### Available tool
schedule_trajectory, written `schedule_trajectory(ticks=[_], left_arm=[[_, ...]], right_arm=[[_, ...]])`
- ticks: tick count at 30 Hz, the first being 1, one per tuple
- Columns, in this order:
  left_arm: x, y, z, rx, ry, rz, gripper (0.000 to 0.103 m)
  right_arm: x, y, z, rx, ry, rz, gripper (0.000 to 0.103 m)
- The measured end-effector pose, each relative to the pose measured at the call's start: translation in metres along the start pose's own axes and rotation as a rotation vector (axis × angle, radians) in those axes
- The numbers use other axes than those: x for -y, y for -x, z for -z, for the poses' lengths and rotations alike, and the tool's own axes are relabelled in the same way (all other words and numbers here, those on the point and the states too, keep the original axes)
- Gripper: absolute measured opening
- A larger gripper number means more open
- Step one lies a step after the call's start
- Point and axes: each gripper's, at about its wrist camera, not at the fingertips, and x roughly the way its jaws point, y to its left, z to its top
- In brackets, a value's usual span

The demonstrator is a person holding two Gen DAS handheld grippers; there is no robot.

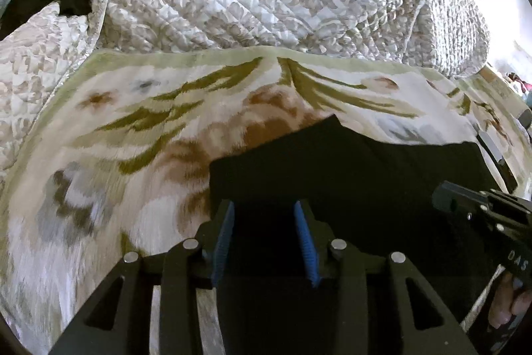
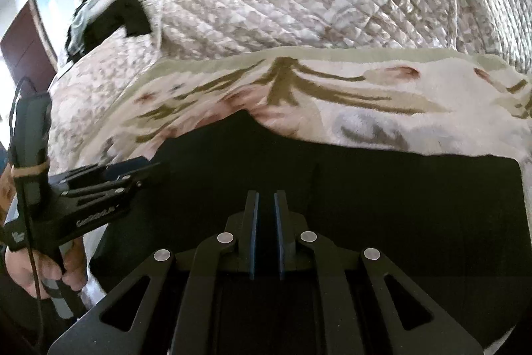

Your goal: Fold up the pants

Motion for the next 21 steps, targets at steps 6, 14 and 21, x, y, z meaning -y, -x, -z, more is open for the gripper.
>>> schedule_trajectory(ticks=[6, 14, 21], left_arm=[[0.008, 0.016, 0.018, -0.002, -0.003, -0.002, 0.041], [0.016, 0.023, 0.046, 0.017, -0.002, -0.026, 0.041], [0.013, 0.023, 0.047, 0.022, 0.010, -0.022, 0.041]], right_arm=[[-0.018, 0.011, 0.026, -0.023, 0.054, 0.004, 0.008], [-0.027, 0.014, 0.058, -0.014, 0.093, 0.040, 0.009], [-0.029, 0.016, 0.063, 0.017, 0.117, 0.049, 0.009]])
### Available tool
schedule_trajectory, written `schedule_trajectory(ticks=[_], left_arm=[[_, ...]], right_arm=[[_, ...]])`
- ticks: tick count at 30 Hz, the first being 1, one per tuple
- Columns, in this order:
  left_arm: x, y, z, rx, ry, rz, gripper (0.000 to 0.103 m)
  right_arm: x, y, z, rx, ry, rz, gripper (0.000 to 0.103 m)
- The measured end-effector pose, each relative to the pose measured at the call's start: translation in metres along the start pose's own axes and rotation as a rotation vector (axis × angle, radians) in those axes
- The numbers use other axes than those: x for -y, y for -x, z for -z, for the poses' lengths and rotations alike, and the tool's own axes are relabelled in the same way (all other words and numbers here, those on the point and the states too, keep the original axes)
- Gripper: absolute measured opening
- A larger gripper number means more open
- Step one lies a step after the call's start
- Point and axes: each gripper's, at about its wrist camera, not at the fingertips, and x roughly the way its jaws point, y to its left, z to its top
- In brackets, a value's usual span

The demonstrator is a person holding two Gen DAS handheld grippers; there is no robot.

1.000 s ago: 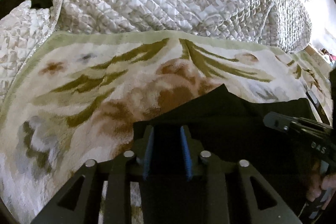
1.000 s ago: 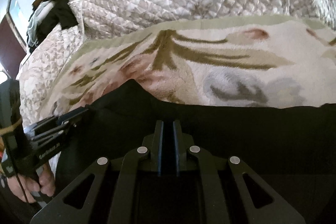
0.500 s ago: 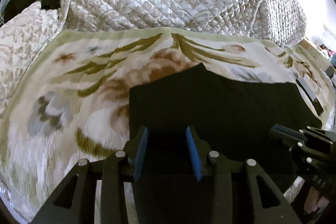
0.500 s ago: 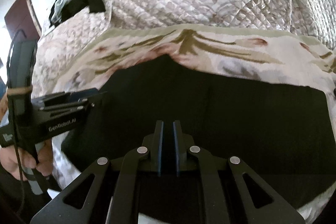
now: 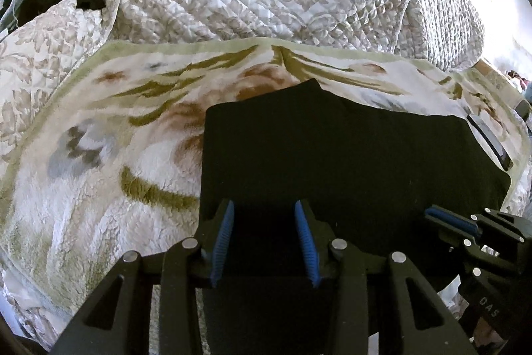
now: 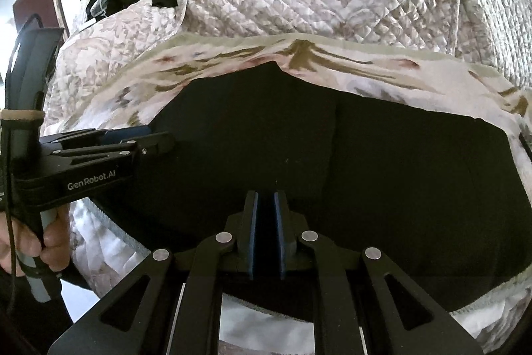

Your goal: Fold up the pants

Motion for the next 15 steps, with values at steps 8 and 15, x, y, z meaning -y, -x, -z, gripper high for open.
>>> schedule_trajectory(ticks=[8, 15], left_arm=[[0.001, 0.006, 0.004, 0.006, -0.002, 0.010, 0.041], [-0.008, 0.020, 0.016, 0.002, 0.039, 0.058, 0.041]], right_arm=[[-0.002, 0.007, 0.006, 0.011, -0.005, 0.005, 0.009], [0.009, 0.021, 0.010, 0.001, -0.060, -0.017, 0.012]])
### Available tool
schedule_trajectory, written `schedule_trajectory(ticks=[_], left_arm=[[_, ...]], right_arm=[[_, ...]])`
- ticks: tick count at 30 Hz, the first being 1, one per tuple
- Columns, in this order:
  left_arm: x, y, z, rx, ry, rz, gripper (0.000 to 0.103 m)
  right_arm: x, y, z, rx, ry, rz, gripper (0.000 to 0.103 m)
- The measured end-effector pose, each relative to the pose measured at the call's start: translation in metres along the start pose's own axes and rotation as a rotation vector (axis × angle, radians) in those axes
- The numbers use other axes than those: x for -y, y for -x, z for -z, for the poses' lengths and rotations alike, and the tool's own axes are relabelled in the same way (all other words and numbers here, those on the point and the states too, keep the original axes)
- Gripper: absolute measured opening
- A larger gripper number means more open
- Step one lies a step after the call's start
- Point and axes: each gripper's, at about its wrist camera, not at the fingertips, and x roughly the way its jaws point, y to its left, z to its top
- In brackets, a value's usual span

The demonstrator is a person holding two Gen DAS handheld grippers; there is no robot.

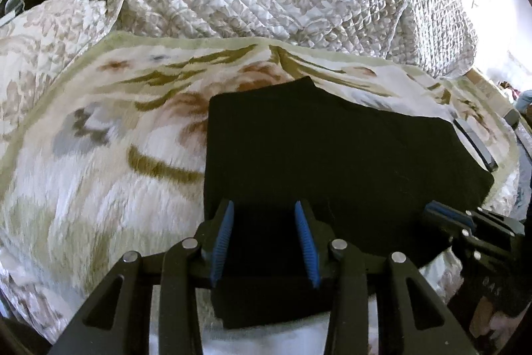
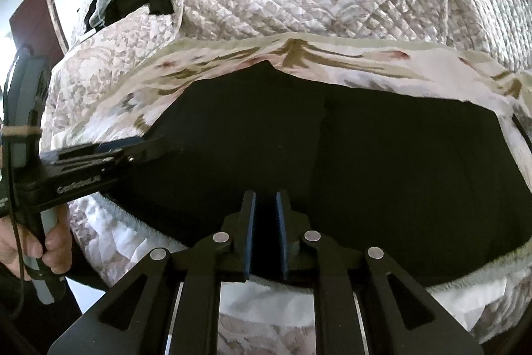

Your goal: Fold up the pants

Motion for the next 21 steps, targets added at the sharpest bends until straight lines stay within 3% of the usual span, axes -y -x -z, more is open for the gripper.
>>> schedule_trajectory(ticks=[4, 6, 9, 13, 17, 21], left_arm=[[0.004, 0.005, 0.004, 0.004, -0.012, 0.004, 0.041], [0.005, 0.006, 0.003, 0.008, -0.008, 0.006, 0.041], [0.002, 0.007, 0.001, 0.011, 0.013, 0.016, 0.041], [0.000, 0.009, -0.001, 0.025, 0.023, 0.009, 0.041], [0.001, 0.009, -0.001, 0.030, 0.017, 0.007, 0.041], [0.004, 0.004, -0.001, 0.008, 0.006, -0.005, 0.041]], right_arm=[[0.002, 0.007, 0.004, 0.006, 0.005, 0.028, 0.016], [0.008, 0.007, 0.005, -0.011, -0.013, 0.059, 0.033], [0.022, 0.011, 0.005, -0.014, -0.078, 0.035, 0.034], [0.035, 0.021, 0.006, -0.003, -0.106, 0.109, 0.034], [0.065, 0.040, 0.007, 0.040, -0.269, 0.117, 0.034], [0.087, 0.058, 0.015, 0.077, -0.415, 0.160, 0.042]])
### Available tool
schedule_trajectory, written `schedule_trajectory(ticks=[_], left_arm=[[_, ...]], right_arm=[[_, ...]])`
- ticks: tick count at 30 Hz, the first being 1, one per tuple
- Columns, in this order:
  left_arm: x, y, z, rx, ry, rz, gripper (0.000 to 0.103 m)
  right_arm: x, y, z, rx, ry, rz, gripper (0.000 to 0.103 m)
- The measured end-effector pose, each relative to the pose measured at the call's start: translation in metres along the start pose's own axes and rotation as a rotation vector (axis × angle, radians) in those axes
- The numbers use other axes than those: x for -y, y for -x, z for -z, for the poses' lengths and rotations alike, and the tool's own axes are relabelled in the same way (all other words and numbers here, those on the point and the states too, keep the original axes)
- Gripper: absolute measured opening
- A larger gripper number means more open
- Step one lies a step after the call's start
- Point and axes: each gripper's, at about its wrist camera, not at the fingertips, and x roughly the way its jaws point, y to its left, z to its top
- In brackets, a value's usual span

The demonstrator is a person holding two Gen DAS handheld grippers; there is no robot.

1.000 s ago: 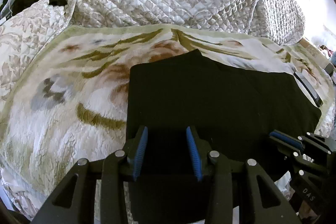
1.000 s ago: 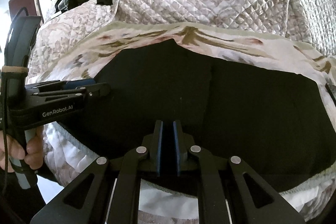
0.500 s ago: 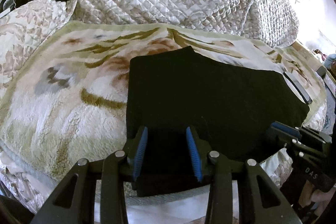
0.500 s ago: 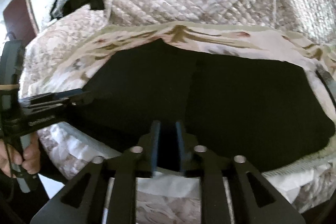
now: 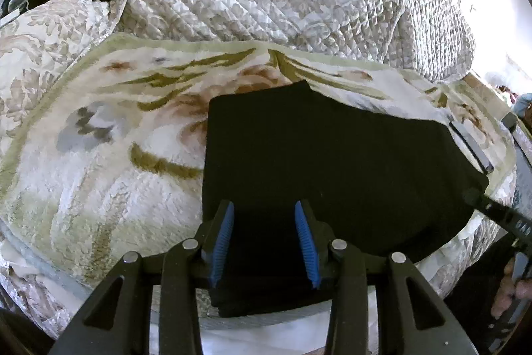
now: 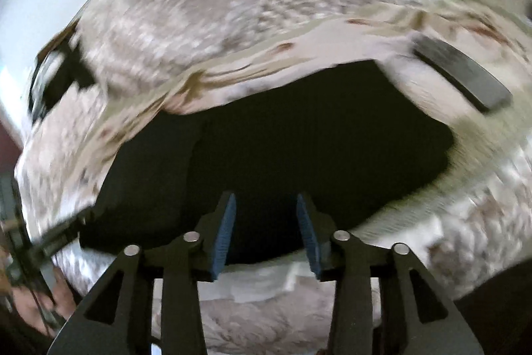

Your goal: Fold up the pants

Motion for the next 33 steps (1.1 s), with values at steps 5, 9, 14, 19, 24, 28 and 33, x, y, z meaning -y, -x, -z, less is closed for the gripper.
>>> schedule_trajectory(ticks=[5, 9, 14, 19, 24, 28, 33], left_arm=[[0.002, -0.002, 0.002, -0.007, -0.010, -0.008, 0.041], [0.003, -0.002, 0.003, -0.008, -0.011, -0.006, 0.041], [0.002, -0.003, 0.003, -0.009, -0.014, -0.006, 0.041], [0.004, -0.003, 0.003, -0.008, -0.015, -0.009, 0.041], [0.004, -0.003, 0.002, -0.008, -0.015, -0.010, 0.041], [0.002, -0.003, 0.002, -0.008, -0.012, -0.005, 0.041], [-0.002, -0.001, -0.003, 0.006, 0.012, -0.002, 0.041]], right_arm=[[0.033, 0.001, 0.002, -0.050, -0.170, 0.027, 0.044], [0.050, -0.001, 0.000, -0.062, -0.254, 0.006, 0.044], [0.073, -0.005, -0.014, -0.023, -0.364, 0.002, 0.051], [0.072, 0.003, -0.025, 0.055, -0.373, -0.003, 0.051], [0.077, -0.013, -0.034, 0.041, -0.375, 0.025, 0.051], [0.090, -0.027, -0.047, 0.045, -0.441, 0.039, 0.040], [0.065, -0.011, -0.072, 0.088, -0.333, 0.017, 0.023]])
